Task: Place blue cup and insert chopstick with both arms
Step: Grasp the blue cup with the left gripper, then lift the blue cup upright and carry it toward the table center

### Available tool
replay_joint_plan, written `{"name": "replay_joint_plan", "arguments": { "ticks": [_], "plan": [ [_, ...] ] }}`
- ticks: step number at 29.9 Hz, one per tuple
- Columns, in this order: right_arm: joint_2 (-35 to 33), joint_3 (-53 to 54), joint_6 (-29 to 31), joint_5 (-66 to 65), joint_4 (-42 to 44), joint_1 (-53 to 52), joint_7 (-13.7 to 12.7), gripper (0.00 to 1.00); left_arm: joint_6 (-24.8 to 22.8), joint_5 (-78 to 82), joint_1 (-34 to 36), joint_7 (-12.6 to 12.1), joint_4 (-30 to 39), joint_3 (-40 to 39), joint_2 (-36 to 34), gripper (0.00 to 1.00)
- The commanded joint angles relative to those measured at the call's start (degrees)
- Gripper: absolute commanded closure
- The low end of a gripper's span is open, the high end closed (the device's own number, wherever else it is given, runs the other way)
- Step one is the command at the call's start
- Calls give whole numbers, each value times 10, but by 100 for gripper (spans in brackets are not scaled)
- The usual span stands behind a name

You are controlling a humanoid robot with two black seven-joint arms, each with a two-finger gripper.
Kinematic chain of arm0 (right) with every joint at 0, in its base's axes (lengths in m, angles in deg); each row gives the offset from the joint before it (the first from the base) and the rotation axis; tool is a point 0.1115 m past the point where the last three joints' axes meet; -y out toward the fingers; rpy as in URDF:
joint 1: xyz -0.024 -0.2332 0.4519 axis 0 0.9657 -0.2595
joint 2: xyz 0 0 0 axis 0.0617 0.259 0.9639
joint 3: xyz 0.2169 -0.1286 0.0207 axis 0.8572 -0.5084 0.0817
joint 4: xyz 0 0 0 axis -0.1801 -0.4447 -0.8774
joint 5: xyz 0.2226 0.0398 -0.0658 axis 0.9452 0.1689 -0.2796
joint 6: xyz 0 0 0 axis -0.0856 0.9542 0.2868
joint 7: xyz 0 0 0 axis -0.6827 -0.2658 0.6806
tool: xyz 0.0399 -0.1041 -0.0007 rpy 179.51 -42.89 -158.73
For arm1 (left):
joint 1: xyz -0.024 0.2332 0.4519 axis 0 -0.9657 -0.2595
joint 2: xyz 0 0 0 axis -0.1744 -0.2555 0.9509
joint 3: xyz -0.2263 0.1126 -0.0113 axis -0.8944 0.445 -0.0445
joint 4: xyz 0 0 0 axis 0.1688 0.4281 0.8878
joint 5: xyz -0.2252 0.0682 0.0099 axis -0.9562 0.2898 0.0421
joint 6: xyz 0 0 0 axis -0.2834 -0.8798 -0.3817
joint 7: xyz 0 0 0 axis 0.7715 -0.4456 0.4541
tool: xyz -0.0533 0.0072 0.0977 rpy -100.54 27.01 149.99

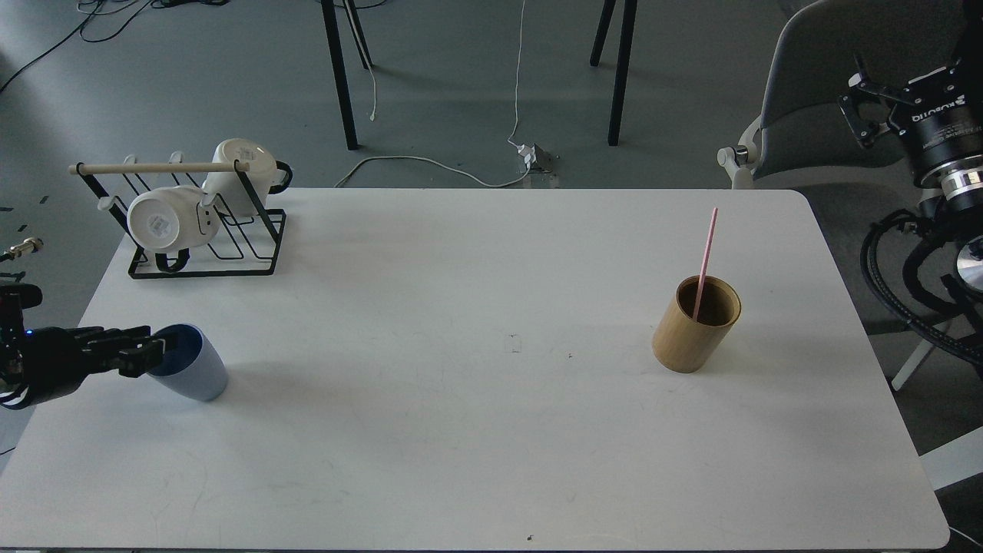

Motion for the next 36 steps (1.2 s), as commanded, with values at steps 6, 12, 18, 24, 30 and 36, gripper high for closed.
{"name": "replay_joint_plan", "arguments": {
  "ticks": [6,12,18,24,30,36],
  "plan": [
    [-1,1,0,0,0,1,0,0,-2,1,-1,-1,0,1,10,89],
    [-1,1,0,0,-1,2,0,0,-3,2,10,1,4,-2,8,97],
    [-2,1,0,0,-1,4,0,0,-26,11,64,12,22,-2,4,98],
    [-18,9,0,2,-5,9,0,0,-121,17,151,2,83,-2,-4,99],
    [-41,13,0,3,-6,9,0,0,-224,61,241,-20,145,-3,9,99],
    [-64,18,0,4,-7,10,0,0,-249,69,285,-61,202,-3,84,98]
  ]
}}
